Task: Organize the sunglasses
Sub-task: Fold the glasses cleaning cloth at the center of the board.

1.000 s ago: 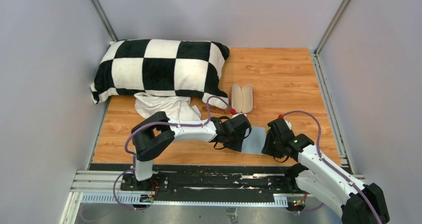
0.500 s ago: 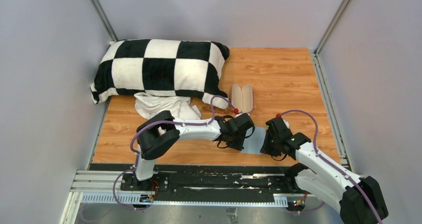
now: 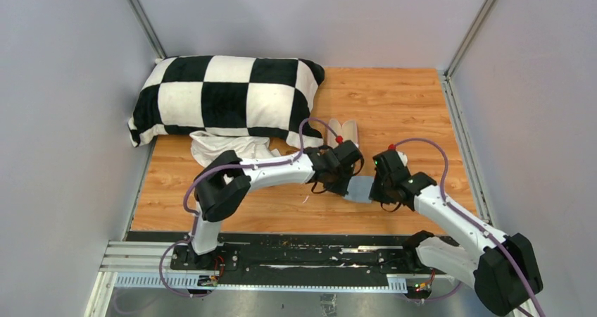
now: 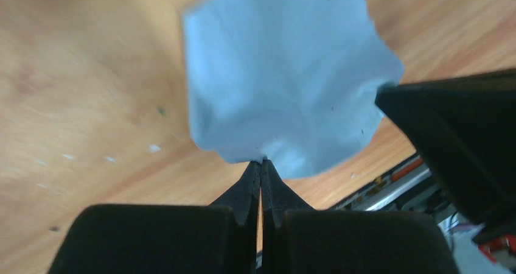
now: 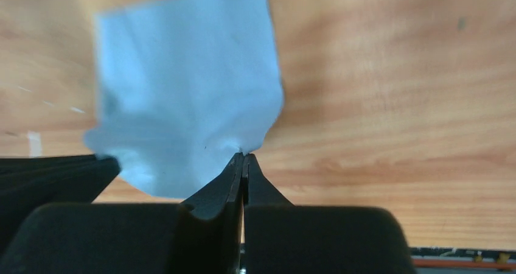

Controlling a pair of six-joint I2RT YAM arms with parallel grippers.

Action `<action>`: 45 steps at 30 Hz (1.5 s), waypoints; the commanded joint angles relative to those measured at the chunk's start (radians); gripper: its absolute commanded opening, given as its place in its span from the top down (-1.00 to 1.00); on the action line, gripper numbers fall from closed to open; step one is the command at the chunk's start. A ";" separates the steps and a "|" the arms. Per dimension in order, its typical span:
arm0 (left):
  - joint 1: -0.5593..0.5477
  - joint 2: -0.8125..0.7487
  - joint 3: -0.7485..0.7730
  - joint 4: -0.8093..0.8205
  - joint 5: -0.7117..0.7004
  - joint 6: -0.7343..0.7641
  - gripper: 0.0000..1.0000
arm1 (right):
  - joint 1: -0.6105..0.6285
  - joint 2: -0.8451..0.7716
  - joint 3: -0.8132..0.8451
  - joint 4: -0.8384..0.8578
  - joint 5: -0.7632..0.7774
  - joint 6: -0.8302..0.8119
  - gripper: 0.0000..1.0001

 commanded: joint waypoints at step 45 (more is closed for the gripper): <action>-0.024 -0.258 -0.317 -0.051 0.086 -0.018 0.03 | 0.043 -0.121 -0.029 -0.162 -0.181 -0.067 0.34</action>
